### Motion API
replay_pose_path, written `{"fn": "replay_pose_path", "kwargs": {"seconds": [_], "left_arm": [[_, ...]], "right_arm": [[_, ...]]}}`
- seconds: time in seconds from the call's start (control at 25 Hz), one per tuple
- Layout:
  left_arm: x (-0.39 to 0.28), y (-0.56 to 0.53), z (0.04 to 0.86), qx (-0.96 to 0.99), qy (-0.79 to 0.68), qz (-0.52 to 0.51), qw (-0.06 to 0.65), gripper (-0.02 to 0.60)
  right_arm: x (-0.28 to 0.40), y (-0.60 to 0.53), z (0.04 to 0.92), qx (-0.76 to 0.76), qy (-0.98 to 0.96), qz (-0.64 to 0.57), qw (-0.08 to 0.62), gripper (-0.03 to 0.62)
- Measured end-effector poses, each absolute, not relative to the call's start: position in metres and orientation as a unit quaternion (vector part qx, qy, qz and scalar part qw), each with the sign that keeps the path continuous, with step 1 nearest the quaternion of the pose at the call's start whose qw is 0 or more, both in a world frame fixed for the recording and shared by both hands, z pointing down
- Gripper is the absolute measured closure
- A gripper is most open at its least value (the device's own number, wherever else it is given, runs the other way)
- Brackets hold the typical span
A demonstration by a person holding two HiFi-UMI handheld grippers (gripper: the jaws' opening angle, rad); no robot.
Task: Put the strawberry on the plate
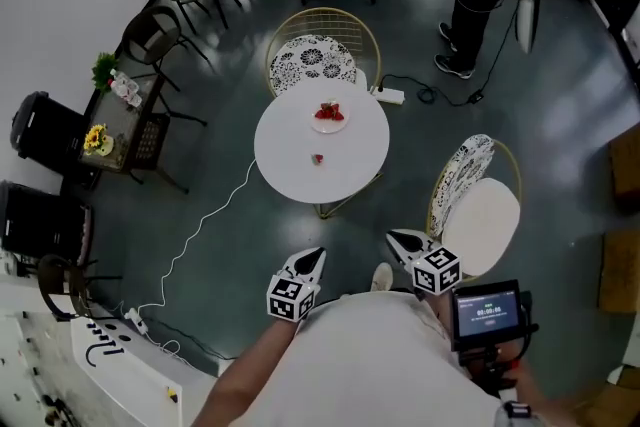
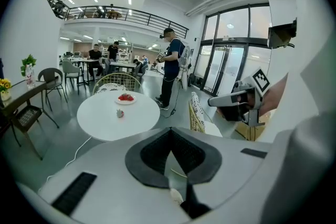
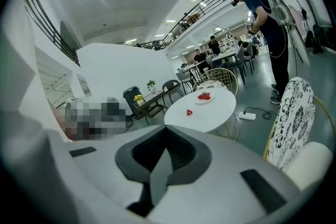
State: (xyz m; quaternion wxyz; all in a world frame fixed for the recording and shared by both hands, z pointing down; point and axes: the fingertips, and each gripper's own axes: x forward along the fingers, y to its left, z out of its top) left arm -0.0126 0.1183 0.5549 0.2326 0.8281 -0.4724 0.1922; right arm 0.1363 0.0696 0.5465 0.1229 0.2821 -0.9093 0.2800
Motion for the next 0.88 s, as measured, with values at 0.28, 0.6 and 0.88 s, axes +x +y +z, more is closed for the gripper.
{"fn": "replay_pose_path", "kwargs": {"seconds": [0.28, 0.6, 0.88], "left_arm": [[-0.014, 0.102, 0.549, 0.809, -0.495, 0.199, 0.246, 0.578], [-0.009, 0.042, 0.541, 0.806, -0.502, 0.201, 0.242, 0.578], [-0.049, 0.025, 0.554, 0.813, -0.491, 0.2, 0.24, 0.578]], "right_arm": [[0.15, 0.054, 0.551, 0.272, -0.904, 0.302, 0.128, 0.589], [0.147, -0.008, 0.547, 0.26, -0.905, 0.31, 0.132, 0.589], [0.101, -0.027, 0.56, 0.262, -0.906, 0.301, 0.139, 0.589]]}}
